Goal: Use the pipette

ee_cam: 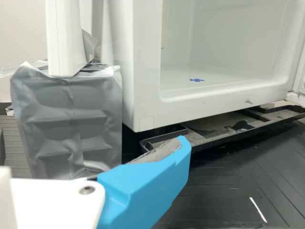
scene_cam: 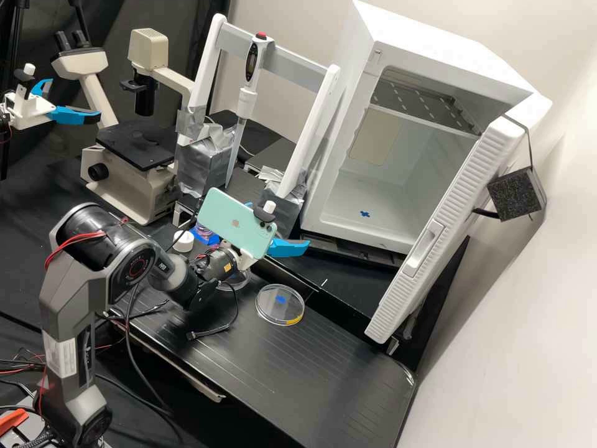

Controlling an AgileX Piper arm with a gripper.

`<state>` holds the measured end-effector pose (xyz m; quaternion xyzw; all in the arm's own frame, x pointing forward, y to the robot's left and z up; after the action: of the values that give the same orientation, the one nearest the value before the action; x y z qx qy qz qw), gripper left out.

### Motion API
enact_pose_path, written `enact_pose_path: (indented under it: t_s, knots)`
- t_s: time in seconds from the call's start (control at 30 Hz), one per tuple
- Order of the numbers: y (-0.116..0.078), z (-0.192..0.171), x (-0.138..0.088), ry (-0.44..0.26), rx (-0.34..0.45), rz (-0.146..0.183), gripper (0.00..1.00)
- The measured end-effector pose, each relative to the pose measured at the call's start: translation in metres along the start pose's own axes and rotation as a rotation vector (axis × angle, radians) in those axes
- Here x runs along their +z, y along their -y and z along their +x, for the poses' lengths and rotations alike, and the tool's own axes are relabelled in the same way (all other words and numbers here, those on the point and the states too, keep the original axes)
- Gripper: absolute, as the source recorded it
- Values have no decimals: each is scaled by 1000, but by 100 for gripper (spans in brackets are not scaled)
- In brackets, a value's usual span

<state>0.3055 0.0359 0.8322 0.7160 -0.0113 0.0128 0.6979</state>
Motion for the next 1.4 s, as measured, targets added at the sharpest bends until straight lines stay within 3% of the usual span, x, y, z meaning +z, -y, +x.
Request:
enact_pose_path:
  t_s: [0.47,0.87,1.03,1.4]
  knots:
    - [-6,-16,-8,-30,13,3,100]
    - [-27,-57,-99,-350,60,31,100]
    - [-34,-50,-131,-373,43,2,100]
    - [-43,-12,-182,-338,30,-52,100]
